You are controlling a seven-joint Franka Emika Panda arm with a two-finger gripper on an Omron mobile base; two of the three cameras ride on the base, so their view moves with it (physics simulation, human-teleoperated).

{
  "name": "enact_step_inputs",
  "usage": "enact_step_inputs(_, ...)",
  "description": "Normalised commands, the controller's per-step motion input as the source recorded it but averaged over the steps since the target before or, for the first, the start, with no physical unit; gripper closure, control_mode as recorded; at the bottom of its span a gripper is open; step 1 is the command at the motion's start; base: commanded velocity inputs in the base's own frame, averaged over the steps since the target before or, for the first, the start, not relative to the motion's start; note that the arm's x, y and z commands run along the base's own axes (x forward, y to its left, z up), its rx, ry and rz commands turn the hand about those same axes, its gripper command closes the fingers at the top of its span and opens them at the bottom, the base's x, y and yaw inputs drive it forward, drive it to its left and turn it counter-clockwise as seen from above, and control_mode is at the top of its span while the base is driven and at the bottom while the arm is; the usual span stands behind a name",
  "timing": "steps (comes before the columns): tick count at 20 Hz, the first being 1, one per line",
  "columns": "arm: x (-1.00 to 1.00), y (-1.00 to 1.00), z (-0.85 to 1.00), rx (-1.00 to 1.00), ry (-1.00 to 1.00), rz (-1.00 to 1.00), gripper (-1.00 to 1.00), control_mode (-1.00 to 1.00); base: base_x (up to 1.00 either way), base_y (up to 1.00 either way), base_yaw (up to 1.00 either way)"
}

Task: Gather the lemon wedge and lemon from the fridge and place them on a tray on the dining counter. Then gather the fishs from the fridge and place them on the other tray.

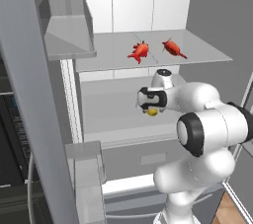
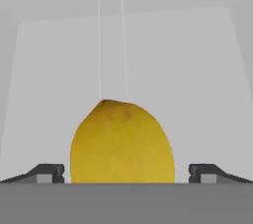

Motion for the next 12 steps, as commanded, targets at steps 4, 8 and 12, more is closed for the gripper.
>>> enact_step_inputs(4,0.02,0.05,-0.24,0.00,0.00,0.00,-1.00,-1.00,0.00,0.00,0.00)
enact_step_inputs(8,0.02,0.05,-0.24,0.00,0.01,0.00,1.00,-1.00,0.00,0.00,0.00)
enact_step_inputs(12,0.04,0.06,-0.18,0.00,0.00,0.00,1.00,-1.00,0.00,0.00,0.00)
